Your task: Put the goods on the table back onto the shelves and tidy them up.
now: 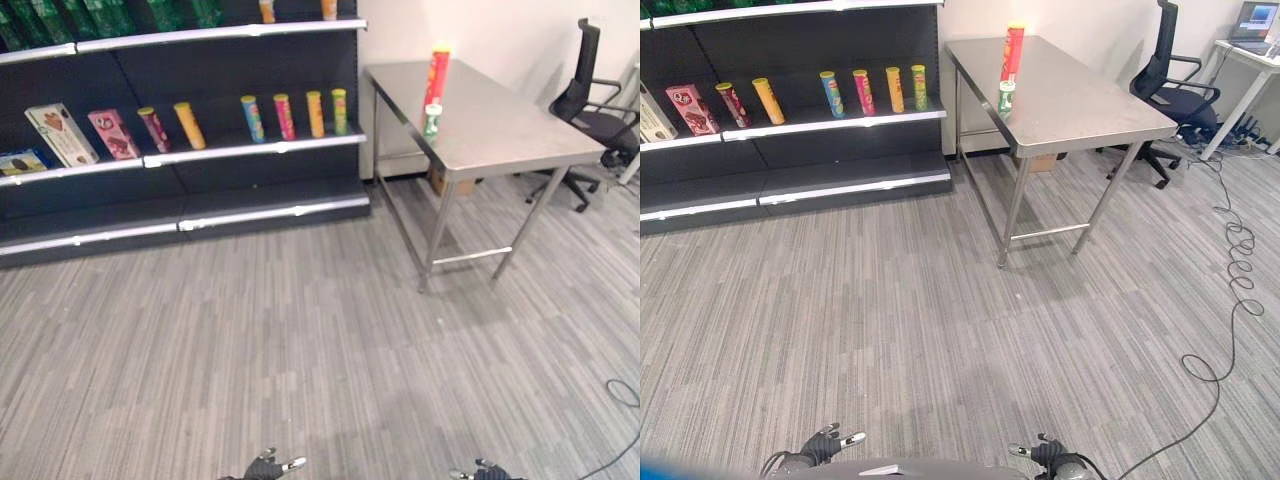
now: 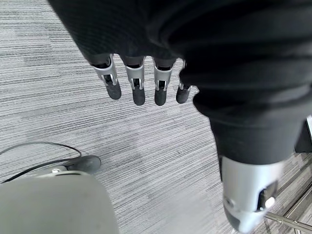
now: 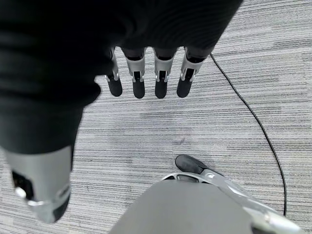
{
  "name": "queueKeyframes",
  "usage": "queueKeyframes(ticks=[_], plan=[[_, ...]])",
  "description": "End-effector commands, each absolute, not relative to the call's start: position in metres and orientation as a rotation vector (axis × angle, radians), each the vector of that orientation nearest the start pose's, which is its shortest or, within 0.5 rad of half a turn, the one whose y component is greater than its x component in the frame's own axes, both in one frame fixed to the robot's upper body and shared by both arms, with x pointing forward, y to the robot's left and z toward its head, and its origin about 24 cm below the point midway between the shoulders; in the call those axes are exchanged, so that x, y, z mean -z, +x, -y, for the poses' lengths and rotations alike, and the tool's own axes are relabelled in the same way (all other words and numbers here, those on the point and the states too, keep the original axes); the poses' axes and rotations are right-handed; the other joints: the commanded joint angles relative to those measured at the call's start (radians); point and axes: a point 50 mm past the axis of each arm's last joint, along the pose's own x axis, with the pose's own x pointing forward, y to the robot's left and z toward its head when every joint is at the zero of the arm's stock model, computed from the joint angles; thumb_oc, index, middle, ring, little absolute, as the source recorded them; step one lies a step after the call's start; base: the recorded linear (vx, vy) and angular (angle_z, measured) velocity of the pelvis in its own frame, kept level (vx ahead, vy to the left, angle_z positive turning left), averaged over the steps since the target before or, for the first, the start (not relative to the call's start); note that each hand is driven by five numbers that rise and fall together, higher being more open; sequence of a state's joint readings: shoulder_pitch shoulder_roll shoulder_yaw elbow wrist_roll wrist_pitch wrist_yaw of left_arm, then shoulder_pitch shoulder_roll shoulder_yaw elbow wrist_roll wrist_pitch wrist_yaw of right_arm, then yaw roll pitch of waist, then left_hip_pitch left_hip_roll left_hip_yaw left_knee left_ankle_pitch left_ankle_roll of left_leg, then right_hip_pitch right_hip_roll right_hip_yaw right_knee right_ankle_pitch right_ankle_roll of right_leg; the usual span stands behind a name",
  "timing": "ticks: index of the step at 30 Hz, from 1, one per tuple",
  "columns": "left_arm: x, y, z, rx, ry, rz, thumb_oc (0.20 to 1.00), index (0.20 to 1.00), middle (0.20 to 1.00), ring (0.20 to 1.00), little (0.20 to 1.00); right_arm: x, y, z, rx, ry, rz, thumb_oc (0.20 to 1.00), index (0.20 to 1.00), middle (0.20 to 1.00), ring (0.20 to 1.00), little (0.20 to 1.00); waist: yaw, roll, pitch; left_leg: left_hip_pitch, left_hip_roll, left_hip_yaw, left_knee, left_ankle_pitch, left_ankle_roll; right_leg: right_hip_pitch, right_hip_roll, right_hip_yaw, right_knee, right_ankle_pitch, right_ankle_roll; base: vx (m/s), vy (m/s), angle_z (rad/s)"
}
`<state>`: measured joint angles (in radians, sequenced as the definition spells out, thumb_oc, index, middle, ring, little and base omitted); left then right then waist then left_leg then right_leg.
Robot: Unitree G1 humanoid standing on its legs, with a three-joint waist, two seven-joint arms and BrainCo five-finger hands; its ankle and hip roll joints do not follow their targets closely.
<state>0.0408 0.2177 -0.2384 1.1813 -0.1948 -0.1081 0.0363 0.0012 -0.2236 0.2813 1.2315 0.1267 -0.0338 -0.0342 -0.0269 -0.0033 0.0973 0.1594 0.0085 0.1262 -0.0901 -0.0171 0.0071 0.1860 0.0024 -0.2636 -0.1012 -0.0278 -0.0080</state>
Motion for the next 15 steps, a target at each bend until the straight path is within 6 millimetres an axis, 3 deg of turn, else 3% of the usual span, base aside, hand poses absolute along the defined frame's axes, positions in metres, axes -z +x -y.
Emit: queueKeyframes(ticks=[1,15], plan=[[0.1579,0.115,-0.205,-0.038,0.179,-1.056,1.0,1.0,1.0,1.0,1.0,0.1582,0.1116,0.2248,-0.006,-0.321,-1.157,1.0,1.0,1.0,1.0,1.0,-0.02,-0.024,0.003,0.019,0.06,0.034,0.011,-0.029,-0.071,0.025,-0.087,-0.013,0.014,-0.08,0.103,0.0,0.0,0.0],[0.1561,0.1175,-0.2092,-0.076,0.155,-1.039,1.0,1.0,1.0,1.0,1.0,0.1569,0.116,0.2237,-0.024,-0.338,-1.14,1.0,1.0,1.0,1.0,1.0,-0.012,-0.03,0.006,0.015,0.053,0.034,0.01,-0.032,-0.067,0.024,-0.092,-0.019,0.014,-0.076,0.109,0.0,0.0,0.0]])
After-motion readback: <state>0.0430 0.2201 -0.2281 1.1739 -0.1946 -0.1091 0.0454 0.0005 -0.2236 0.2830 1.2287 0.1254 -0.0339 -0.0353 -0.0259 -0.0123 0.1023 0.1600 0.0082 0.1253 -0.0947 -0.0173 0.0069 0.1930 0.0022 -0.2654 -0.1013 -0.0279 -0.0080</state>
